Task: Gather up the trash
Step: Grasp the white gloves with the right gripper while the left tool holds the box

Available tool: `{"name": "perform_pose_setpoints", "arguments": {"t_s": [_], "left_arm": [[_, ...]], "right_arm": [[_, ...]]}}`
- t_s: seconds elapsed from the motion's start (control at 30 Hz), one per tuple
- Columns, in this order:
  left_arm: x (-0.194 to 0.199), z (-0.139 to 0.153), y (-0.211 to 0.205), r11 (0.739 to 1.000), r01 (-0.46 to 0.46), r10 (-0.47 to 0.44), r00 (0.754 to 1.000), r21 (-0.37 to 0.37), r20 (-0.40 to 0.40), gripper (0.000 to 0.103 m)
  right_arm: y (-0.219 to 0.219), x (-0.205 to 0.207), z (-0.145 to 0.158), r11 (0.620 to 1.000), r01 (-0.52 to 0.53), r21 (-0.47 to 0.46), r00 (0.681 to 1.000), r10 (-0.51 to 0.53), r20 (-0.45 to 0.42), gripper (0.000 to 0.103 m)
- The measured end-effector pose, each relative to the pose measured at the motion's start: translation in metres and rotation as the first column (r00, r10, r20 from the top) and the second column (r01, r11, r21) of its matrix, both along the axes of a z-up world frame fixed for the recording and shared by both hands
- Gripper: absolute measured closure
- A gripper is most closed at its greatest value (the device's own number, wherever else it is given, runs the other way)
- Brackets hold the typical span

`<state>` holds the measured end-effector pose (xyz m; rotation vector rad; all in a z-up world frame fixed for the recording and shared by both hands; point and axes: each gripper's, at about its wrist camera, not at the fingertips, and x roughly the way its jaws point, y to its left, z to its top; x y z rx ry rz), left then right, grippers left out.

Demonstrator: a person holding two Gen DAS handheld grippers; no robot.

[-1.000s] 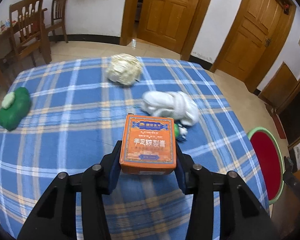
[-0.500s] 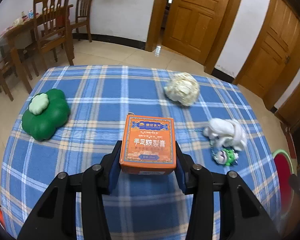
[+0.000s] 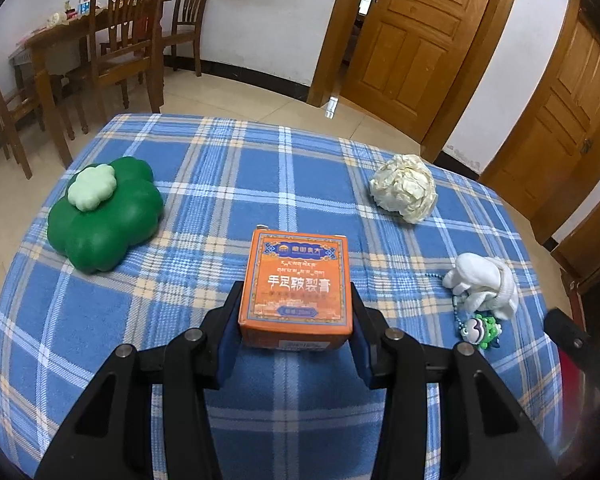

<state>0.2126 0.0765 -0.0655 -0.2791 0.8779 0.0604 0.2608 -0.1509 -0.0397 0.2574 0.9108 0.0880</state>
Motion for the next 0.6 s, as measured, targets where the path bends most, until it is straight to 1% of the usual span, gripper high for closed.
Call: {"name": "perform_pose_setpoints", "arguments": {"t_s": [0.1,0.3,0.4,0.43,0.47,0.5,0.53,0.6], "left_arm": [[-0.001,0.000,0.001,1.000,-0.006,0.006,1.000,0.010,0.004,0.056],[-0.001,-0.001,0.005,1.000,-0.010,0.010,1.000,0.002,0.006,0.056],[-0.002,0.000,0.004,1.000,-0.010,0.010,1.000,0.001,0.006,0.056],[-0.002,0.000,0.005,1.000,-0.011,0.011,1.000,-0.002,0.006,0.056],[-0.002,0.000,0.005,1.000,-0.011,0.011,1.000,-0.006,0.005,0.056],[-0.002,0.000,0.006,1.000,-0.012,0.012,1.000,-0.011,0.005,0.056],[-0.002,0.000,0.007,1.000,-0.012,0.012,1.000,-0.014,0.005,0.056],[-0.002,0.000,0.007,1.000,-0.013,0.013,1.000,-0.017,0.004,0.056]], "right_arm": [[0.012,0.014,-0.006,0.999,-0.022,-0.024,1.000,0.022,-0.010,0.040],[0.026,0.034,-0.020,0.997,-0.042,-0.071,0.999,0.040,-0.020,0.040],[0.027,0.039,-0.028,0.997,-0.049,-0.059,0.998,0.047,-0.037,0.040],[0.027,0.040,-0.030,0.997,-0.049,-0.055,0.998,0.046,-0.042,0.044],[0.027,0.041,-0.031,0.997,-0.050,-0.056,0.998,0.047,-0.047,0.053],[0.028,0.042,-0.034,0.997,-0.049,-0.065,0.998,0.046,-0.051,0.056],[0.028,0.042,-0.035,0.997,-0.045,-0.070,0.998,0.042,-0.051,0.061],[0.027,0.040,-0.035,0.996,-0.045,-0.073,0.998,0.042,-0.042,0.065]]}}
